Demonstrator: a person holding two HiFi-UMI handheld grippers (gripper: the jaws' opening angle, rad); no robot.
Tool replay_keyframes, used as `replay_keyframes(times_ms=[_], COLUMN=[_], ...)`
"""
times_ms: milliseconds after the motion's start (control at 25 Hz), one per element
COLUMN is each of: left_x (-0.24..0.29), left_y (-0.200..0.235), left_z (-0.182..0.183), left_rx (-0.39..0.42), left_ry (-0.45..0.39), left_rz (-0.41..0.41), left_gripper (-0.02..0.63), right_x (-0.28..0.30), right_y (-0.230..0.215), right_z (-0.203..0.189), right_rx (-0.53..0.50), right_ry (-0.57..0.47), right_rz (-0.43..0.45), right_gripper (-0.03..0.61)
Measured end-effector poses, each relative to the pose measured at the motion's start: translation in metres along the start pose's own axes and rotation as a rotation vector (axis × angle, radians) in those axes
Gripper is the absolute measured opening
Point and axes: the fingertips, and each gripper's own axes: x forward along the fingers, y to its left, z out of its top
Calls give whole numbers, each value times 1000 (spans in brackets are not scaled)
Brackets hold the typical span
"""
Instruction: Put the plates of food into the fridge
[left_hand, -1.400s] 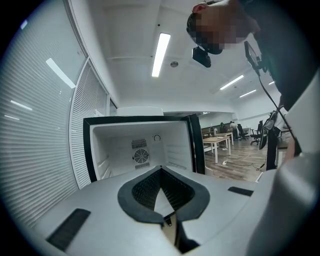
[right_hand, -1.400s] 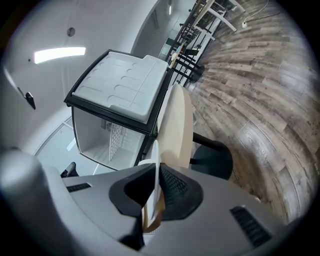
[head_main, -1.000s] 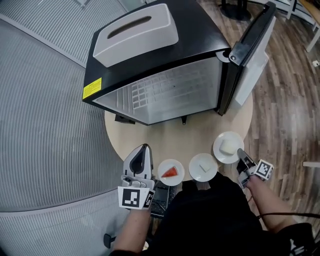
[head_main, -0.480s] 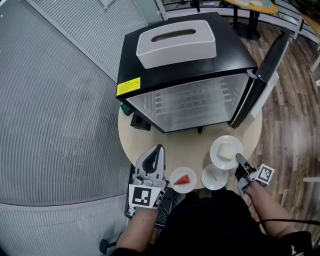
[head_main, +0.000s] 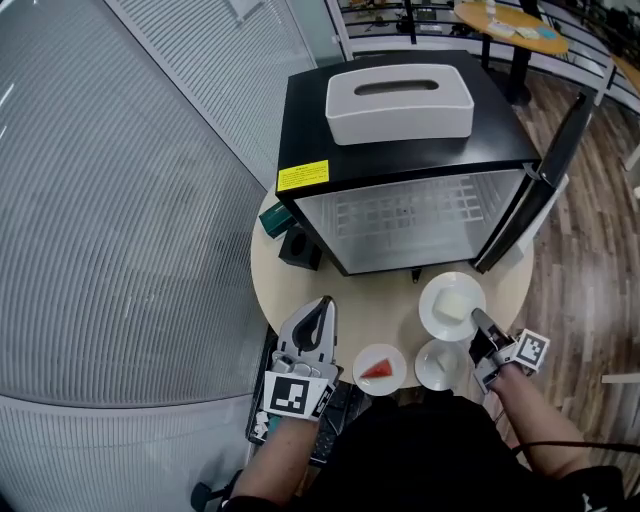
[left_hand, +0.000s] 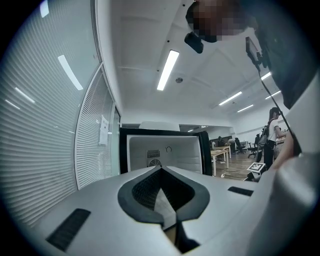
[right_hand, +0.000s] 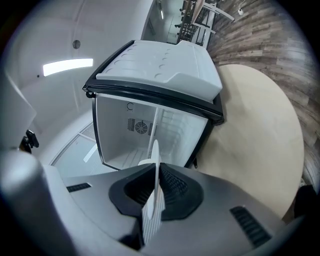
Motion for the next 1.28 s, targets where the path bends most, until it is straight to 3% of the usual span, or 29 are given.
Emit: replay_keyframes(times_ms=[680, 1280], left_x=[-15, -18], left_y=[59, 101], left_z=[11, 6], left_rx=[-9, -39], left_ry=[-43, -33], left_rz=[39, 43], left_gripper=[3, 3], right_x=[80, 146], right_y=[60, 74], right_z=[-4, -20], right_rx=[-81, -47], right_ry=[28, 9], right_rz=[78, 64], right_gripper=[21, 23])
